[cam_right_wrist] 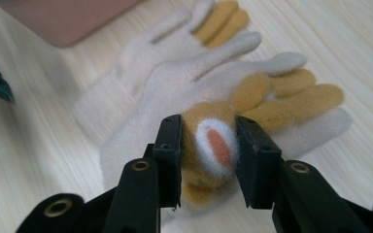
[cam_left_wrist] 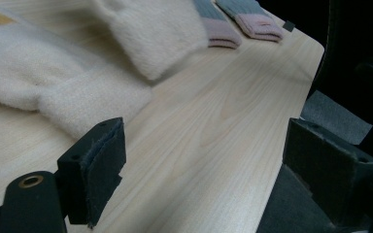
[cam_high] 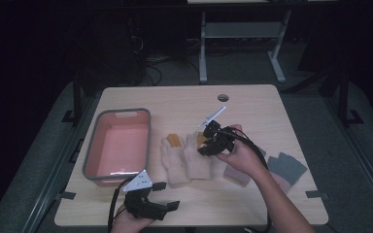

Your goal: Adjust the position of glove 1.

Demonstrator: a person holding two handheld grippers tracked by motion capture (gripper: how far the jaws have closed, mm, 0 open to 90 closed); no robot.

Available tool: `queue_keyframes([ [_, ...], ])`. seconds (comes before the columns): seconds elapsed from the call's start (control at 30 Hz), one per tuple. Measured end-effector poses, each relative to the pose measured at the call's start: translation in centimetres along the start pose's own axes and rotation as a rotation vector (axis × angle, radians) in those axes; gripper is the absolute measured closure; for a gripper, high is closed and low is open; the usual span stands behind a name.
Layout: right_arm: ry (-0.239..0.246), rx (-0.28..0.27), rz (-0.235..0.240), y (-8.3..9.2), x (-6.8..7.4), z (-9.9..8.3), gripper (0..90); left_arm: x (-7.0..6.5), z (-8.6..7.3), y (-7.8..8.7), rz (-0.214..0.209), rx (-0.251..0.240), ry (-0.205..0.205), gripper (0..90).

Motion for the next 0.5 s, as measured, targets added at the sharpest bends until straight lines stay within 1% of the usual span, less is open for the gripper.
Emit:
queue_keyframes([
  [0.03, 0.009, -0.008, 0.014, 0.1, 0.3, 0.7, 64.7, 0.0, 0.0, 0.0, -0.004, -0.003, 0.002, 15.5],
  [0.07, 0.009, -0.008, 0.014, 0.1, 0.3, 0.7, 64.7, 0.0, 0.0, 0.0, -0.004, -0.003, 0.002, 15.5],
  [0.1, 0.015, -0.012, 0.021, 0.1, 0.4, 1.1, 64.7, -0.2, 0.1, 0.0, -0.008, -0.008, 0.01, 15.5],
  [0.17, 0.03, -0.016, 0.035, 0.1, 0.8, 1.9, 64.7, -0.2, 0.1, 0.1, -0.008, -0.01, 0.01, 15.6],
  [0.23, 0.05, -0.015, 0.036, -0.1, 1.1, 2.7, 64.6, -0.2, 0.1, 0.1, -0.009, -0.013, 0.012, 15.5],
  [0.3, 0.067, -0.015, 0.048, -0.4, 1.6, 3.5, 64.6, -0.2, 0.0, 0.1, -0.007, -0.007, 0.004, 15.5],
  [0.33, 0.086, -0.011, 0.059, -0.8, 2.1, 4.3, 64.6, -0.2, 0.0, 0.2, -0.008, -0.007, 0.001, 15.5],
  [0.37, 0.086, -0.011, 0.059, -0.8, 2.1, 4.3, 64.6, -0.2, 0.0, 0.2, -0.01, -0.009, 0.005, 15.5],
  [0.43, 0.104, -0.005, 0.072, -1.3, 2.5, 4.9, 64.6, -0.3, 0.0, 0.1, -0.011, -0.009, 0.005, 15.5],
  [0.47, 0.113, 0.007, 0.085, -1.8, 2.7, 5.5, 64.4, -0.2, 0.0, 0.2, -0.008, -0.003, -0.002, 15.5],
  [0.5, 0.113, 0.007, 0.085, -1.8, 2.7, 5.5, 64.4, -0.3, 0.0, 0.1, -0.01, -0.004, 0.0, 15.5],
])
Point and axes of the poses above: each handheld gripper's, and its own axes: y roughly backward along the jaws, z roughly out of its top, x roughly to its left, the point moved 7 cm from there along -y, roughly forward along the jaws, and after that the axes turned 15 degrees about x, right-handed, at the moved point
